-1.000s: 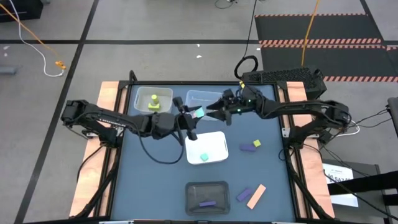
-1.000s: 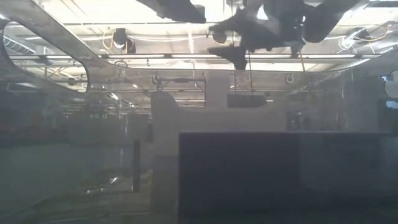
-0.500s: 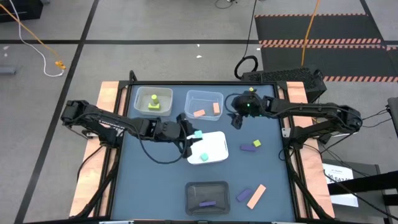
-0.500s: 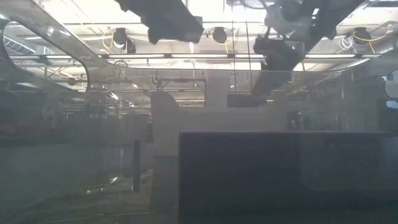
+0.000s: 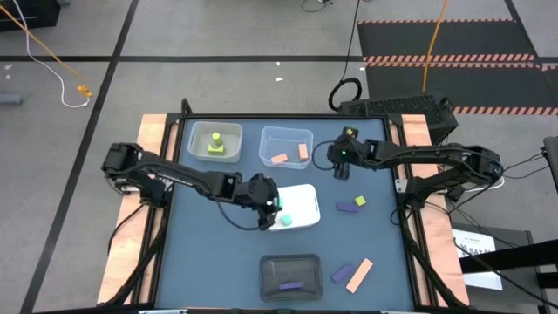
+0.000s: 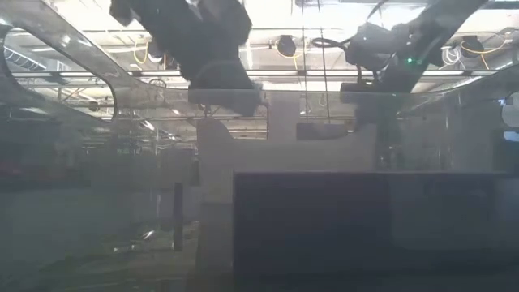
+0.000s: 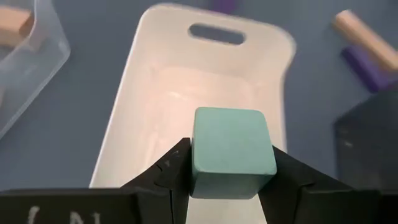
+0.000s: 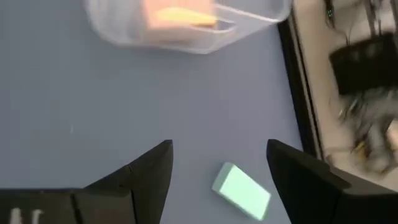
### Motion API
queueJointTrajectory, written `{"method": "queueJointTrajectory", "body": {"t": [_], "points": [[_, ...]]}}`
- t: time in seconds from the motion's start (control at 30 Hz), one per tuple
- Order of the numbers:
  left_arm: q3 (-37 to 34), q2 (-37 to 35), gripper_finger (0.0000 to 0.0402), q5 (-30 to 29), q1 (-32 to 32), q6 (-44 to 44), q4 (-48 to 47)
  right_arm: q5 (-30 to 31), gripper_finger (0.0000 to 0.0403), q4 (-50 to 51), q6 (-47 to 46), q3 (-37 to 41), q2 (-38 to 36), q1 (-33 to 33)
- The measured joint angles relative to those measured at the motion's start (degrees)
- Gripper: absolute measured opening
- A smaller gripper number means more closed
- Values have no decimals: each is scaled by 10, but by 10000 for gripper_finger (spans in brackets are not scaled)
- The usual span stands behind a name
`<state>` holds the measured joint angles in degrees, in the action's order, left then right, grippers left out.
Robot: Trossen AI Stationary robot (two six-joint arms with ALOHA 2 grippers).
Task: Sort & place blocks by color
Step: Put the bottom light blue block into the white bin, then put the light blue block into the white bin
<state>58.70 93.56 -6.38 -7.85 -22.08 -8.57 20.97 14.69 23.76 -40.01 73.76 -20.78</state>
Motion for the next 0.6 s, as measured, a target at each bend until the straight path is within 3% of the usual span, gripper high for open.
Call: {"method": "queueJointTrajectory", "body": {"t": [0.23, 0.43, 0.6], "points": [[0, 46, 144, 1, 17, -15, 14, 2, 236, -1, 183, 16, 0, -36], [0, 56, 238, 1, 26, -50, 15, -7, 233, 7, 235, 31, 0, -98], [0, 52, 270, 3, 26, -71, 19, -90, 233, 14, 262, 31, 0, -147]]}}
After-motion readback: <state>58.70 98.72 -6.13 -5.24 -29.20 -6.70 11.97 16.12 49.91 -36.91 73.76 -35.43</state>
